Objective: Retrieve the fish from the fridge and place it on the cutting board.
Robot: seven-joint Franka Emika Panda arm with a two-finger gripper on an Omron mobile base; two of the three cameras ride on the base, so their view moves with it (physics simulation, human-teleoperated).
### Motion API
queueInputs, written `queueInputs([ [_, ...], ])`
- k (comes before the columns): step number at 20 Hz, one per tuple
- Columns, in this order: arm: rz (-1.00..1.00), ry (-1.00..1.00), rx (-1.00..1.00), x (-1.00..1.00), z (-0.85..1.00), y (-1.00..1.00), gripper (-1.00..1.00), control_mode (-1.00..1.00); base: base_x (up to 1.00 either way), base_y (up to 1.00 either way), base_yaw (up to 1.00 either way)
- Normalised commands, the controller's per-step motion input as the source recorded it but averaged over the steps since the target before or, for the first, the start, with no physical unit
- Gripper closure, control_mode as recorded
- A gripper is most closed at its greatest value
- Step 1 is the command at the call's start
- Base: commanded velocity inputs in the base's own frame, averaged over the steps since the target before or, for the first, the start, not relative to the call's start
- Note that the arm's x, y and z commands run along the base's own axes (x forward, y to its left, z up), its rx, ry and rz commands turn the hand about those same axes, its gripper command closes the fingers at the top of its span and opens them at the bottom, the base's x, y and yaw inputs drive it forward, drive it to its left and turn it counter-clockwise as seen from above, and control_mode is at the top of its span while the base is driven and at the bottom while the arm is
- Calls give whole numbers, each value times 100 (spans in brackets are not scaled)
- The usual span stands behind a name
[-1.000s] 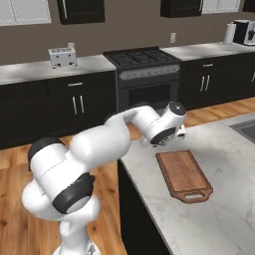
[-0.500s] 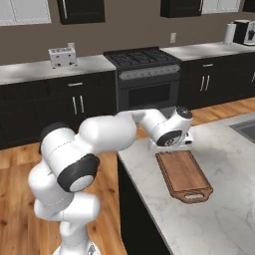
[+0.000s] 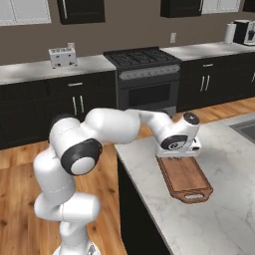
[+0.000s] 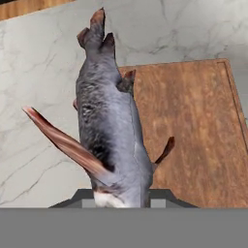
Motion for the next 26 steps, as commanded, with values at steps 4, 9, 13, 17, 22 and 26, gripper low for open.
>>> queueInputs([
  [4, -2, 0, 0, 0, -28, -34, 100, -100, 0, 0, 0],
  [9, 0, 0, 0, 6, -40, -22, 100, -100, 0, 0, 0],
  [13, 0, 0, 0, 15, -40, -13, 100, -100, 0, 0, 0],
  [17, 0, 0, 0, 14, -32, -21, 100, -100, 0, 0, 0],
  [22, 0, 0, 0, 12, -28, -21, 100, -100, 0, 0, 0],
  [26, 0, 0, 0, 17, -31, -4, 100, -100, 0, 0, 0],
])
